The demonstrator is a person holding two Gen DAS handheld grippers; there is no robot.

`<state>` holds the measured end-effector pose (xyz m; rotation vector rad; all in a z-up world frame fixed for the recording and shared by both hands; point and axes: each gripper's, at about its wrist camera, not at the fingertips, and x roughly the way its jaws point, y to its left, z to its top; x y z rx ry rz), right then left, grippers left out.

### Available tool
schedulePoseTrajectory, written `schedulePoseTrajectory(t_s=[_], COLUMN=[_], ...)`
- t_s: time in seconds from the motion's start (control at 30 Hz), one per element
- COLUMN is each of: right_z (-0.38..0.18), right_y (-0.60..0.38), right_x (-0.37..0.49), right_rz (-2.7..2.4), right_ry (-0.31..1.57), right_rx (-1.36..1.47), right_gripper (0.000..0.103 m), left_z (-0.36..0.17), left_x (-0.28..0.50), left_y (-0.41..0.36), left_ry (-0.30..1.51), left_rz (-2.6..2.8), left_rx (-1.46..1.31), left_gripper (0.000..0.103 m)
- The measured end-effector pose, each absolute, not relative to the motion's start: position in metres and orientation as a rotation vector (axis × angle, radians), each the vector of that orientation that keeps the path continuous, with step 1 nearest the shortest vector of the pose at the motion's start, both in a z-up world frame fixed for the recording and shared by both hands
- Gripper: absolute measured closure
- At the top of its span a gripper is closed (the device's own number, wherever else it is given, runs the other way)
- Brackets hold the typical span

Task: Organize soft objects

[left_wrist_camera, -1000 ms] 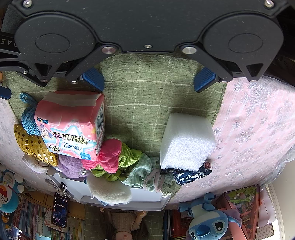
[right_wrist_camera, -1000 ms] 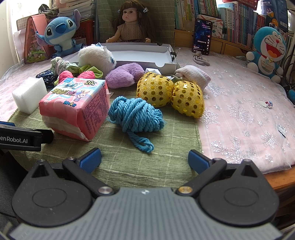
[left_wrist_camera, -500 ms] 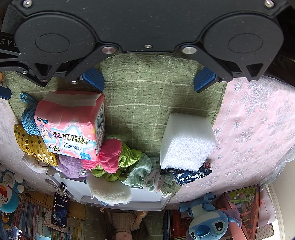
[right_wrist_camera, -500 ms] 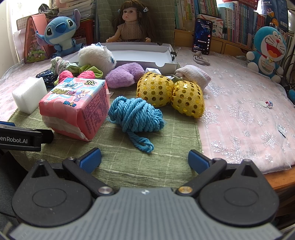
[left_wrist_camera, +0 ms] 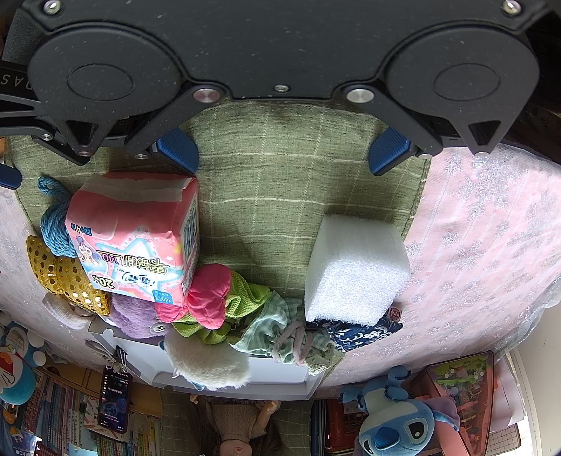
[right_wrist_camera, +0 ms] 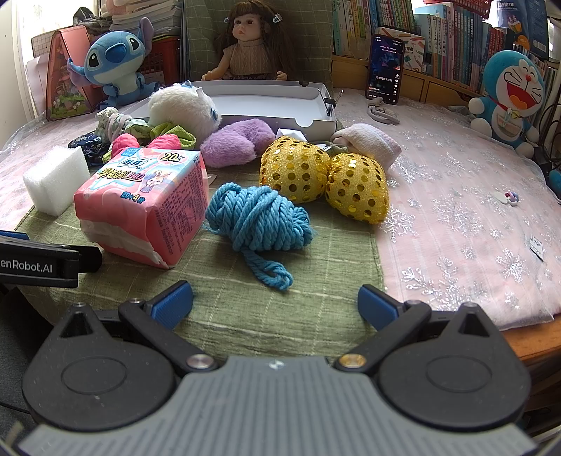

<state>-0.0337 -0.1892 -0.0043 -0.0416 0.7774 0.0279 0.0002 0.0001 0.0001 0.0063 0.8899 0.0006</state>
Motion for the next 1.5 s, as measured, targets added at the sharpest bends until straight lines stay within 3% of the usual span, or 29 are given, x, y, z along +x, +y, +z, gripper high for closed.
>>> schedulePoseTrajectory(t_s=[1.2, 1.5], right_z=[-0.01, 0.009], right_y=[-0.192, -0.19], right_x=[-0.046, -0.047], right_rz=[0.05, 0.07], right_ry=[0.674, 0.544], right_rx=[-0.038, -0.052], right_gripper=[0.0, 0.004], left_z=[-0.005, 0.016], left_x=[-0.017, -0.029], left_y=[0.009, 0.008], left_ry=[0.785, 0.681], left_rz=[-0.049, -0.058], left_rx=[0.033, 0.152], left_gripper=[0.0, 0.013])
